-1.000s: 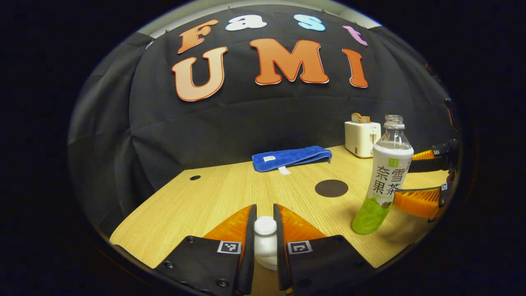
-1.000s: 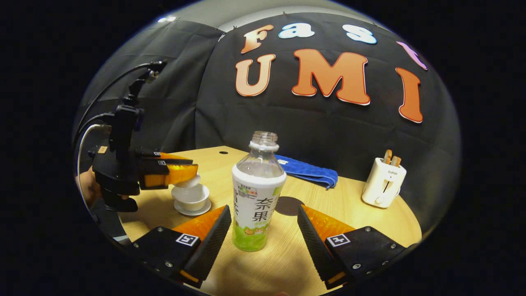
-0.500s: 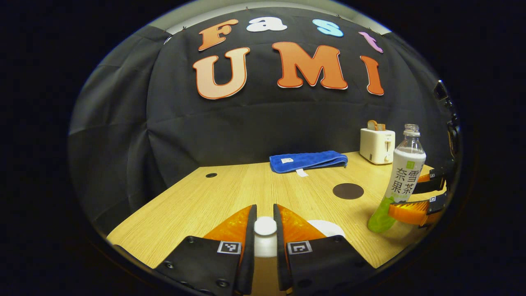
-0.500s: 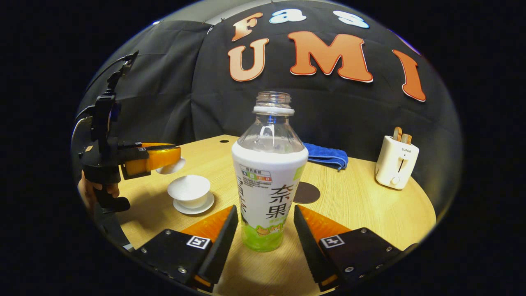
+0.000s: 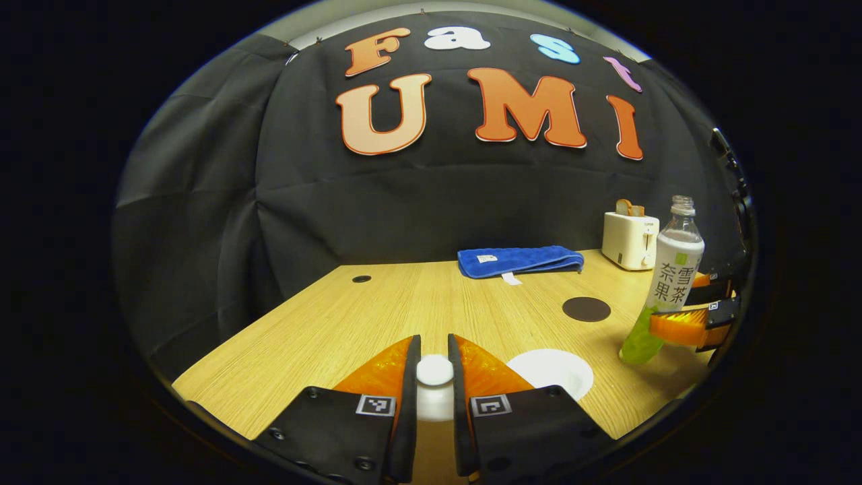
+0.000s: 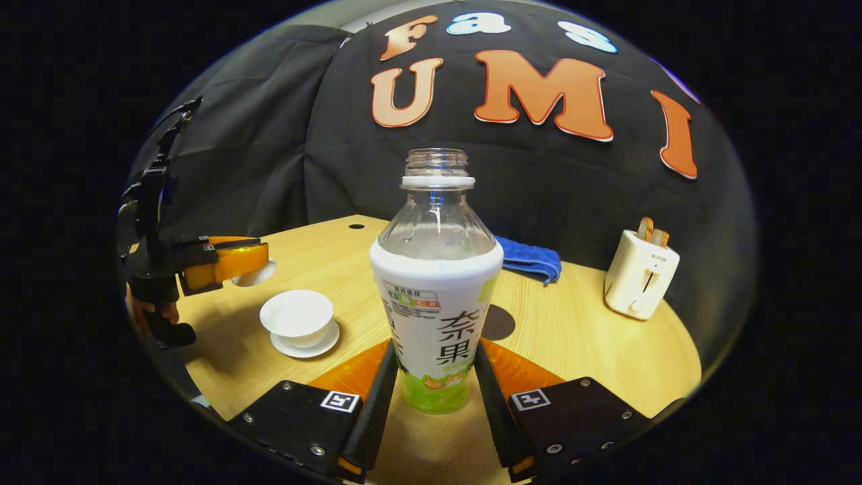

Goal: Open the teacup lid with one hand, grasp the water bottle and pour water into the teacup with the other hand; after pouring, place the water bottle on the coaster and then close the teacup lid.

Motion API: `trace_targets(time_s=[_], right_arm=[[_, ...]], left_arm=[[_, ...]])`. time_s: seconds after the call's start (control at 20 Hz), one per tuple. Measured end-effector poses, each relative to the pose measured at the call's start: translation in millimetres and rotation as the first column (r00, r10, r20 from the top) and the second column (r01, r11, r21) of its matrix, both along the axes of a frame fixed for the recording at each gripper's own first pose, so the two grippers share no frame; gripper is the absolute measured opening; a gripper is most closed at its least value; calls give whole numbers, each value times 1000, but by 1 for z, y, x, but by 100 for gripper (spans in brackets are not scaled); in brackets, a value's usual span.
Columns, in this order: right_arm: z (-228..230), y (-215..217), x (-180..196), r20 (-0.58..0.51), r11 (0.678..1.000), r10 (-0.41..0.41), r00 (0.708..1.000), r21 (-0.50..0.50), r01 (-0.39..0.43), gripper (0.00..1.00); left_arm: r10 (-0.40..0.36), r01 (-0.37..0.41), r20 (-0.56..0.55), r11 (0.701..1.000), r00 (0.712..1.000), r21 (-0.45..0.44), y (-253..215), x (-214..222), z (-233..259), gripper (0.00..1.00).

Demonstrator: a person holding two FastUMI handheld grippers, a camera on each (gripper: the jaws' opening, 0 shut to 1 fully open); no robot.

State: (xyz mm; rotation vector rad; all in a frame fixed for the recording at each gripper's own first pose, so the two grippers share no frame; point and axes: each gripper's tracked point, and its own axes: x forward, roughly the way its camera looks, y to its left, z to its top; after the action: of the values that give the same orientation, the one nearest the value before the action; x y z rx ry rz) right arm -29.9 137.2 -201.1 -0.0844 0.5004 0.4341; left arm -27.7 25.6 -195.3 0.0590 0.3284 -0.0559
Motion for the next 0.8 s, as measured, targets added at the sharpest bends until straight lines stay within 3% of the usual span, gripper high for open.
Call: trace_targets(time_s=[0.3, 0.45, 0.8], right_arm=[[7, -2, 13, 98, 973, 55, 994, -228, -31, 67], [12, 5, 17, 137, 954, 100, 985, -294, -56, 66], [13, 10, 27, 205, 846, 208, 956, -529, -70, 66]], left_arm=[[35, -35, 10, 999, 999, -6, 24, -7, 1, 27], [44, -44, 14, 999, 999, -8, 31, -8, -1, 27], [73, -73, 18, 997, 997, -12, 53, -15, -4, 27]])
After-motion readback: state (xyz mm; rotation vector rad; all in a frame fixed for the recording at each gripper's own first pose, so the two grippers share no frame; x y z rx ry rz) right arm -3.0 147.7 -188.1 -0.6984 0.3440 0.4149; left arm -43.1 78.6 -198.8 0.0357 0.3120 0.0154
